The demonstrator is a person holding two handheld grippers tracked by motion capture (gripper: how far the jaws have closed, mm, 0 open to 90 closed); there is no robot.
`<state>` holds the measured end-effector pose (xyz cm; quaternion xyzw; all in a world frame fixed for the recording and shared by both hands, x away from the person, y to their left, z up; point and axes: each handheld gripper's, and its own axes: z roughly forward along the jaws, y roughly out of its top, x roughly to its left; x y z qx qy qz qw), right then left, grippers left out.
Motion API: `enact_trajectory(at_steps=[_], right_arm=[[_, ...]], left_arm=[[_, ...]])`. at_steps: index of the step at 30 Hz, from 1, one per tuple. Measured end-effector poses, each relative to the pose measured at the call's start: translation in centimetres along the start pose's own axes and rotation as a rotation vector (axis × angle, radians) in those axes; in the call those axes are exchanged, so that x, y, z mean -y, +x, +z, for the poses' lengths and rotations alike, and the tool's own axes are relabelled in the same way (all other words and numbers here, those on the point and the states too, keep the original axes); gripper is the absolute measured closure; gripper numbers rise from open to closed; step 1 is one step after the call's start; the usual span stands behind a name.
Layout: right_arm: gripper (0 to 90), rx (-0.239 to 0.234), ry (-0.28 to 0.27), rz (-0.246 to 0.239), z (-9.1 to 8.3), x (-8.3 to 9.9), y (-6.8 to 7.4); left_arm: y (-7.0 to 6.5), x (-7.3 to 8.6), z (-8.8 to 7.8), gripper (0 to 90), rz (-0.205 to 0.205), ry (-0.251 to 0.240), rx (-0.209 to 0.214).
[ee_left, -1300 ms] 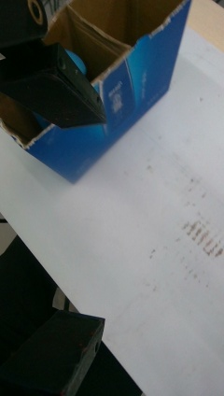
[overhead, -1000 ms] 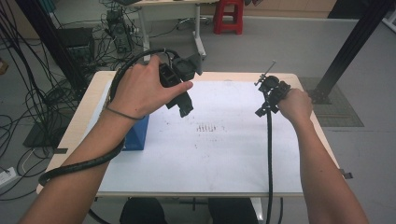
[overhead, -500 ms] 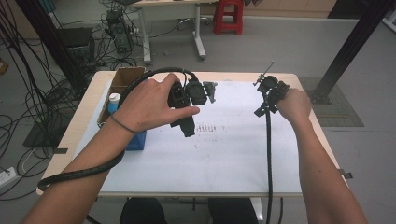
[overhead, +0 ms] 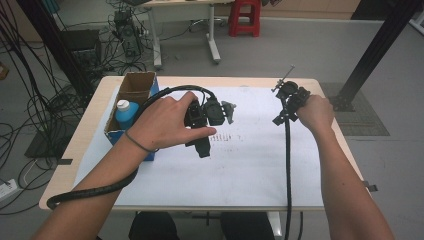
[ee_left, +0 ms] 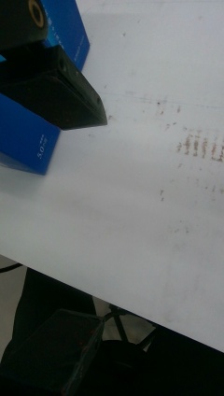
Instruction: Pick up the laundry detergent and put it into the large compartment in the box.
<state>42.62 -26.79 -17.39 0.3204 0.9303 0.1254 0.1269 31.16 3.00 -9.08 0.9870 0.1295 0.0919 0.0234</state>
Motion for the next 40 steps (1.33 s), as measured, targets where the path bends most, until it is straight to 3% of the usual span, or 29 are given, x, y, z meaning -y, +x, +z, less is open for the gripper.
enact_trajectory(at_steps=[40], right_arm=[[3.4,-0.006,-0.002,-0.001,0.39,-0.08,-0.09]], left_arm=[[0.52,-0.44,0.55,5.5,-0.004,0.008,0.019]])
